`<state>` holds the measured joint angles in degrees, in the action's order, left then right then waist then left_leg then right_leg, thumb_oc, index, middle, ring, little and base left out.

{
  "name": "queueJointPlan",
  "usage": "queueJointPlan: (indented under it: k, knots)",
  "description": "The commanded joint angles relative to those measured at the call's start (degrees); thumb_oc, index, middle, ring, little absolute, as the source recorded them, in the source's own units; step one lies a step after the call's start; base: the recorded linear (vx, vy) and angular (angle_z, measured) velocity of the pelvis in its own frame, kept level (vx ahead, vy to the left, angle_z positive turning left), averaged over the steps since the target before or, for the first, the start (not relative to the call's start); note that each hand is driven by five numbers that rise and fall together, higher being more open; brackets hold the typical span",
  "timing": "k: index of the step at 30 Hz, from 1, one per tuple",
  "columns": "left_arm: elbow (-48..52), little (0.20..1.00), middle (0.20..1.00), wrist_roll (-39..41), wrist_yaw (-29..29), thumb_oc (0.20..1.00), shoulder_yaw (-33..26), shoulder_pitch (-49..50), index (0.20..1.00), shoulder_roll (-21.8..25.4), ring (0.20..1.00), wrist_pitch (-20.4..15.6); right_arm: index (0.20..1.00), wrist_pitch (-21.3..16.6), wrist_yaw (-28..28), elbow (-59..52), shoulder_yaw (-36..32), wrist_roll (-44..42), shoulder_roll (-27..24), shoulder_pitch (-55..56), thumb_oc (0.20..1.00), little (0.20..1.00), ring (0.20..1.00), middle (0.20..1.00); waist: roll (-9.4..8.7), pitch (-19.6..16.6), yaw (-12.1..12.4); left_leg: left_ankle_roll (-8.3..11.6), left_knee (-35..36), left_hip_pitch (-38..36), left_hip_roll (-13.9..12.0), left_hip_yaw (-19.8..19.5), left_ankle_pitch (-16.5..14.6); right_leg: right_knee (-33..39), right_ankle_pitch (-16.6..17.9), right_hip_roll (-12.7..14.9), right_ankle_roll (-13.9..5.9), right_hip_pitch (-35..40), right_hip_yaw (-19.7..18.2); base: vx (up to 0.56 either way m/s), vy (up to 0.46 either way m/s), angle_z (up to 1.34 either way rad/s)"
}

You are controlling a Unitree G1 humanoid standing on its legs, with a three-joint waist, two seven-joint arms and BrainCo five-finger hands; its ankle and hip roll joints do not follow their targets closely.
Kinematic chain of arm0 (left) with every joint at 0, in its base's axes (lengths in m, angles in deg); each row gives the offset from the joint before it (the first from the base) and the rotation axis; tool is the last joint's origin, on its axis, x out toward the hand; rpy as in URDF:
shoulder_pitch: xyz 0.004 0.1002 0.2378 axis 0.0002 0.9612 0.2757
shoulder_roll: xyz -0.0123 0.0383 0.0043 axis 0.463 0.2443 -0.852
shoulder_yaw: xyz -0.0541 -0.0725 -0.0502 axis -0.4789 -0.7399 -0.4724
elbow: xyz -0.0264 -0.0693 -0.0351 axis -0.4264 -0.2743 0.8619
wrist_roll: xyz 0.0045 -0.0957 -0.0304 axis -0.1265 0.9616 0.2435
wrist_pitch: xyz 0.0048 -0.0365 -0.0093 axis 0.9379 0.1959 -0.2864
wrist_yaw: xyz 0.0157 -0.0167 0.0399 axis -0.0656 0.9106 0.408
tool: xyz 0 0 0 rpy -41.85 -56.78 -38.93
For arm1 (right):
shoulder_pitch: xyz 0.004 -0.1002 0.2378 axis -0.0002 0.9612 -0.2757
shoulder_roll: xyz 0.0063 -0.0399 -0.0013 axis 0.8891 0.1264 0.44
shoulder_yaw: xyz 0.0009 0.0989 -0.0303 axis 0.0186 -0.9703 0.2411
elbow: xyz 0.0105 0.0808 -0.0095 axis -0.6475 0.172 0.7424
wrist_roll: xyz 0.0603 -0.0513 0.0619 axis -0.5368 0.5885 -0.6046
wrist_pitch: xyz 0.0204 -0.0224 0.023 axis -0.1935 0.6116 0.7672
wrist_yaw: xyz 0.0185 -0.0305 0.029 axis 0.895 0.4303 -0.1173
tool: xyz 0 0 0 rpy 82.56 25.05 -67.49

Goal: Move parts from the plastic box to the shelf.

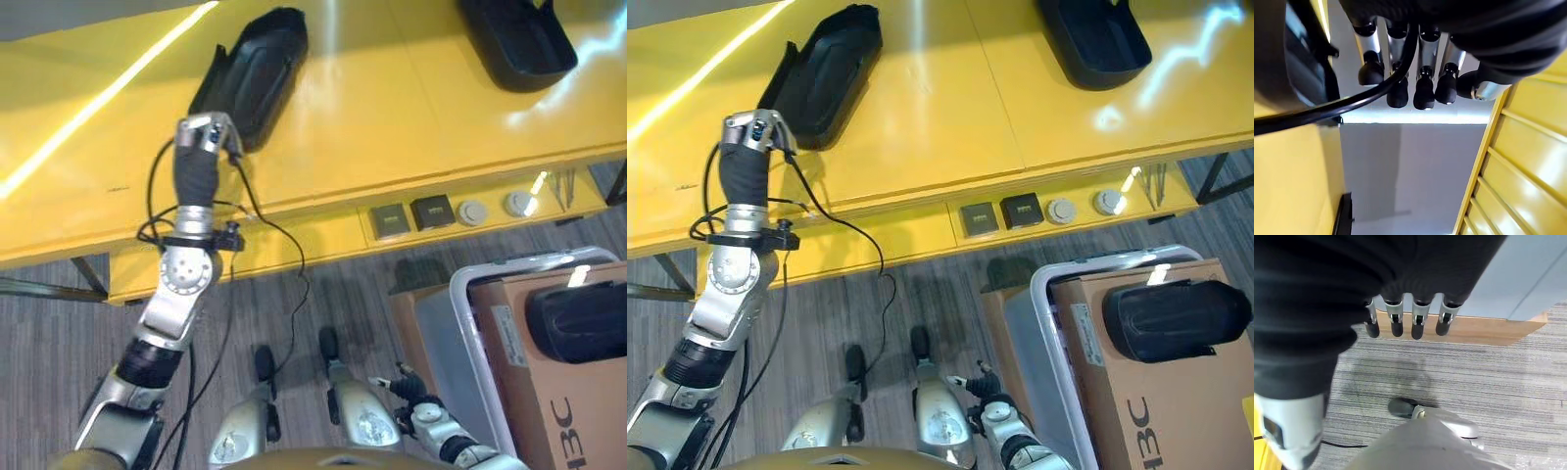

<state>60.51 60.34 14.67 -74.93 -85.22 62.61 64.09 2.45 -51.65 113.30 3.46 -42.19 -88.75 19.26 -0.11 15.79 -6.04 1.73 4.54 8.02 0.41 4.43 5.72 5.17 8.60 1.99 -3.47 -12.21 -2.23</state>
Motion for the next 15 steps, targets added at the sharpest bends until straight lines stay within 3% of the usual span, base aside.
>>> queueJointPlan:
  k: [1, 3, 4, 15]
  knots:
    - [-0.9, 0.200, 0.200, -3.7, 2.0, 0.200, -0.7, -4.1, 0.200, 0.7, 0.200, -4.2, 1.000, -0.7, 0.5, 2.0, 1.2, -0.6, 0.9, 1.3, 1.000, 1.000, 1.000, 1.000, 0.16, -2.9, 0.0, 4.04, 0.5, 1.7, -5.5, -5.9, -2.3, -0.2, -5.1, 4.5, -4.89, 1.9, -1.2, -0.02, 0.018, 0.06]
    - [-3.4, 0.200, 0.200, -5.4, 4.6, 0.200, -2.7, -4.4, 0.200, 1.5, 0.200, -4.1, 1.000, -0.8, 0.3, 2.1, 1.4, -0.3, 0.9, 1.4, 1.000, 1.000, 1.000, 1.000, 0.13, -3.0, 0.1, 4.06, 0.5, 1.8, -5.5, -6.0, -2.3, -0.2, -5.1, 4.6, -4.89, 1.9, -0.9, -0.01, 0.010, -0.02]
    - [-5.8, 1.000, 1.000, -6.8, 7.4, 1.000, -3.9, -5.1, 1.000, 1.3, 1.000, -3.9, 1.000, -0.9, 0.3, 2.2, 1.6, -0.2, 0.9, 1.3, 1.000, 1.000, 1.000, 1.000, -0.03, -3.0, 0.1, 4.06, 0.5, 2.0, -5.5, -6.0, -2.3, -0.2, -5.0, 4.6, -4.89, 1.7, -0.9, 0.00, 0.000, 0.00]
    - [-22.7, 1.000, 1.000, -10.6, 17.4, 1.000, -7.9, -13.0, 1.000, 5.5, 1.000, -1.5, 1.000, -1.3, 0.6, 2.7, 1.9, -0.1, 0.2, 1.0, 1.000, 1.000, 1.000, 1.000, -0.64, -3.4, -1.0, 4.24, 0.5, 3.3, -6.1, -5.0, -2.1, -0.2, -4.6, 4.4, -4.96, -0.3, -1.5, 0.01, 0.008, -0.04]
